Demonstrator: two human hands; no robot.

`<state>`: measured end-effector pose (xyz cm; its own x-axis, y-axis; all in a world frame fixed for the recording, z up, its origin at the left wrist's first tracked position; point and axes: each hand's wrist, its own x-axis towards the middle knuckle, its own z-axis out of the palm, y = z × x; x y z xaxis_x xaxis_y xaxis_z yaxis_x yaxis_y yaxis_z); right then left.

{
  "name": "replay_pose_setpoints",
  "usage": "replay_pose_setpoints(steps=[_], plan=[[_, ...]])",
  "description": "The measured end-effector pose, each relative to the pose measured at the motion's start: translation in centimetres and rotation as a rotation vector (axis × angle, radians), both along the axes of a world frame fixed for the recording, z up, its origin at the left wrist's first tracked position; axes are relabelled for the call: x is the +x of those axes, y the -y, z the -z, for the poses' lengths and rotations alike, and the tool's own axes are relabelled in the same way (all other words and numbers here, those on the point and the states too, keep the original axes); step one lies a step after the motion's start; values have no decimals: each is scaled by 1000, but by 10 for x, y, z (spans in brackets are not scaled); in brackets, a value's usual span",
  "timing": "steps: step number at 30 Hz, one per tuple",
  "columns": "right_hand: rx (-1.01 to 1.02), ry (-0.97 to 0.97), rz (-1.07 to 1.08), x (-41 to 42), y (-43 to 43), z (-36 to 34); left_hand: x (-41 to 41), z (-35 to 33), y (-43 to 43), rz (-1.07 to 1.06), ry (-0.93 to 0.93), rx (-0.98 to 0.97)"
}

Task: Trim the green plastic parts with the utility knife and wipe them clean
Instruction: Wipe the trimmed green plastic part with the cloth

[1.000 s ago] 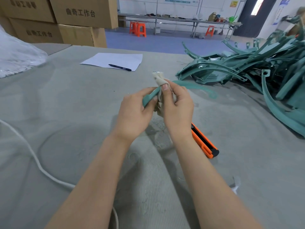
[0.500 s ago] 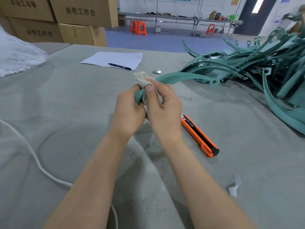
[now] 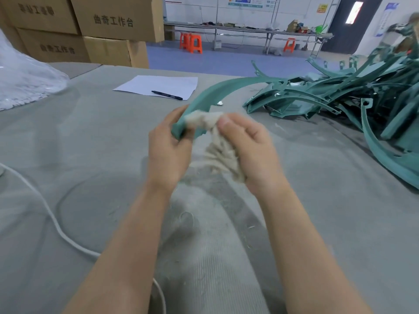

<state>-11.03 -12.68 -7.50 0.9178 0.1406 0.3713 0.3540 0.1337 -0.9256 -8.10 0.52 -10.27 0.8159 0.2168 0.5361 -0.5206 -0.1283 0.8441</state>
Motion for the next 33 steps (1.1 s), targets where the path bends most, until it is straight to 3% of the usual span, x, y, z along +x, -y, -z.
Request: replay_pose_setpoints(steps=[2,7,9,11,16,19,22,24,28,31,33], plan=[[51,-73,127,8,17,-1,-1,-2,0,-135,5,97],[159,-400,371,23,43,5,-3,-4,1,-203,12,83],[293,-440,376,24,48,7,-3,-4,2,-200,7,81],[279,-469,471,26,56,12,-3,-4,3,-188,1,89],[-99,-378,741,27,73,12,-3,-3,5,-163,-5,103],[-547,-316,693,26,82,13,-4,-3,6,-154,-23,113],[-973,-466,558,24,82,14,-5,-3,6,-161,-26,148],[-1045,-600,469,23,79,16,-5,-3,5,-162,-28,160],[-982,-761,366,25,75,20,-5,-3,5,-163,-31,143],[-970,-801,336,26,72,21,-6,-4,6,-164,-34,143],[-1066,-765,364,27,70,24,-6,-4,6,-165,-39,141]])
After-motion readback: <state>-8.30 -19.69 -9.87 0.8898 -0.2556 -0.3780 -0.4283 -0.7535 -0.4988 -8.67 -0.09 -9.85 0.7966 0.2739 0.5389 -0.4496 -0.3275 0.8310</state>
